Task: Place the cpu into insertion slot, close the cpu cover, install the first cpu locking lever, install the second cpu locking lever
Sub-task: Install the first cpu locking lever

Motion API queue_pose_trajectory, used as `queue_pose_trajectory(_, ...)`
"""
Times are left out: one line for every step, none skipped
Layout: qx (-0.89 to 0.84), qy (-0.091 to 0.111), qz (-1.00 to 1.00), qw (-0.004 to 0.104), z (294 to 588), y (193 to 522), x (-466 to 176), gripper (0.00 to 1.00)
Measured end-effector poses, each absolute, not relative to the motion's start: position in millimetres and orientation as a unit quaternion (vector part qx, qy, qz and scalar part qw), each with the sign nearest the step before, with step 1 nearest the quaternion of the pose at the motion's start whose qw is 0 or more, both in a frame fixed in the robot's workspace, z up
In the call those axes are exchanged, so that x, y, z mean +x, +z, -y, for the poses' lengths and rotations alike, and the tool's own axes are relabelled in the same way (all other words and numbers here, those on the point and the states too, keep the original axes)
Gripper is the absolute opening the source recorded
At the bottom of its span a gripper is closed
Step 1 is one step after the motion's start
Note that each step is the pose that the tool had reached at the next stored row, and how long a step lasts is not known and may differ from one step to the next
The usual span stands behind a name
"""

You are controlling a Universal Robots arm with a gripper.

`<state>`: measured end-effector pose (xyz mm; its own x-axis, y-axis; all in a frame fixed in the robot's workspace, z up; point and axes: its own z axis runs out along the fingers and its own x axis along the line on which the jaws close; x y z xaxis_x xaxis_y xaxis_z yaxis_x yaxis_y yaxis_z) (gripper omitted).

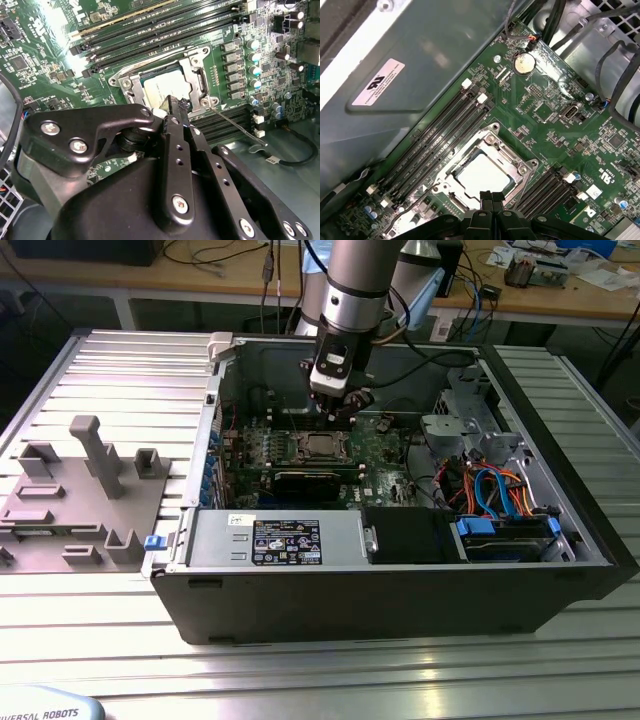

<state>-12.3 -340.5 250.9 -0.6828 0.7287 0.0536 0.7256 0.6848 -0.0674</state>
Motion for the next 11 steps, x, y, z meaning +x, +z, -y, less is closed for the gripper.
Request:
queue_pose_trajectory(-0.395,0.020,0.918,0.038,340.5,250.9,-12.3,0.11)
queue_pose_trajectory(-0.394,0.020,0.918,0.038,340.4,250.8,-12.3,0.11)
queue_pose_trajectory(-0.392,0.020,0.919,0.038,340.4,250.8,-12.3,0.11)
queue_pose_trajectory(-0.391,0.021,0.919,0.038,340.4,250.9,-12.3,0.11)
queue_pose_trajectory(-0.390,0.021,0.920,0.038,340.5,250.9,-12.3,0.11)
queue_pose_trajectory(-0.388,0.021,0.921,0.038,340.4,250.9,-12.3,0.11)
queue_pose_trajectory(-0.386,0.021,0.921,0.038,340.5,250.9,-12.3,0.11)
queue_pose_trajectory(-0.385,0.021,0.922,0.038,340.5,250.9,-12.3,0.11)
queue_pose_trajectory(-0.384,0.021,0.922,0.038,340.5,250.9,-12.3,0.11)
queue_pose_trajectory(-0.382,0.021,0.923,0.038,340.5,250.9,-12.3,0.11)
queue_pose_trajectory(-0.381,0.021,0.924,0.038,340.5,250.9,-12.3,0.11)
